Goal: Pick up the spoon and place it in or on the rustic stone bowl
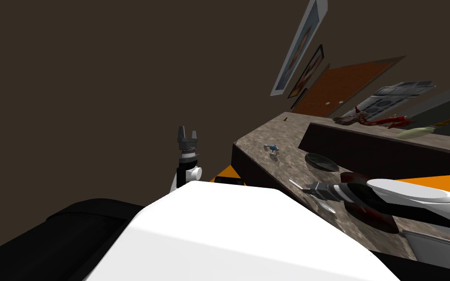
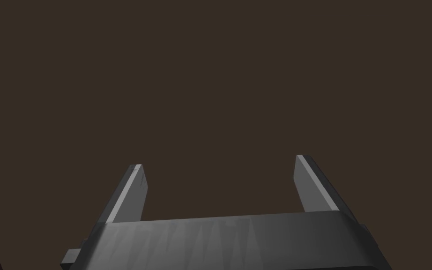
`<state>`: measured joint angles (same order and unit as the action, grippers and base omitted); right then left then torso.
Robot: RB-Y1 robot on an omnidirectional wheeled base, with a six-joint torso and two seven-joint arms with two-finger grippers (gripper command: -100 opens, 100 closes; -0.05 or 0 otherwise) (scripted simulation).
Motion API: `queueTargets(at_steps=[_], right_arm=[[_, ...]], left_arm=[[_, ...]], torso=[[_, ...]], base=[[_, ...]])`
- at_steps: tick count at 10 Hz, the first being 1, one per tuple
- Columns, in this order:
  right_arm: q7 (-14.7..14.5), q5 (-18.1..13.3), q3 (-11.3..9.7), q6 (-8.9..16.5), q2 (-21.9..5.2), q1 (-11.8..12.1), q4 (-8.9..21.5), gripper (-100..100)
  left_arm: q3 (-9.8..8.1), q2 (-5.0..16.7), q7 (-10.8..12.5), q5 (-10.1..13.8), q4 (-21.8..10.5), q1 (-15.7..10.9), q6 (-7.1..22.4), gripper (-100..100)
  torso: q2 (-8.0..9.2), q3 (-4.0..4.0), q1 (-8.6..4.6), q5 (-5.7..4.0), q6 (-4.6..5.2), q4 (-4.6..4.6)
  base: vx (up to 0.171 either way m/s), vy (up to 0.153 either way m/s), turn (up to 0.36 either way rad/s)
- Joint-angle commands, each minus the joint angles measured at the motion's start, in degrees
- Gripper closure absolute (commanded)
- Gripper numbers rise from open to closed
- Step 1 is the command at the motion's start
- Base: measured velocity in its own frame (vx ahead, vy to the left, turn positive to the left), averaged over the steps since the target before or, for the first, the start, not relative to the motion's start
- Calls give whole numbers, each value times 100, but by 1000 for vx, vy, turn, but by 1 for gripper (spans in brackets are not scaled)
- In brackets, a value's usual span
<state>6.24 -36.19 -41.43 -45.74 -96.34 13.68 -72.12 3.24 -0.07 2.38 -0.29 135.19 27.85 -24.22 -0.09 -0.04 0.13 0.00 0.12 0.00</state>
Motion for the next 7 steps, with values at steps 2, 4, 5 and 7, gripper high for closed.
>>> queueTargets(at_steps=[2, 4, 5, 7], right_arm=[[0, 0, 0, 0, 0, 0, 0, 100], [0, 0, 0, 0, 0, 0, 0, 100], [0, 0, 0, 0, 0, 0, 0, 0], [-21, 62, 304, 100, -78, 60, -86, -100]], left_arm=[[0, 0, 0, 0, 0, 0, 0, 0], [0, 0, 0, 0, 0, 0, 0, 0], [0, 0, 0, 0, 0, 0, 0, 0], [0, 0, 0, 0, 0, 0, 0, 0]], torso=[[1, 0, 0, 0, 0, 0], [1, 1, 0, 0, 0, 0], [1, 1, 0, 0, 0, 0], [13, 7, -12, -1, 2, 3]], base=[[0, 0, 0], [0, 0, 0], [0, 0, 0], [-52, -50, -63]])
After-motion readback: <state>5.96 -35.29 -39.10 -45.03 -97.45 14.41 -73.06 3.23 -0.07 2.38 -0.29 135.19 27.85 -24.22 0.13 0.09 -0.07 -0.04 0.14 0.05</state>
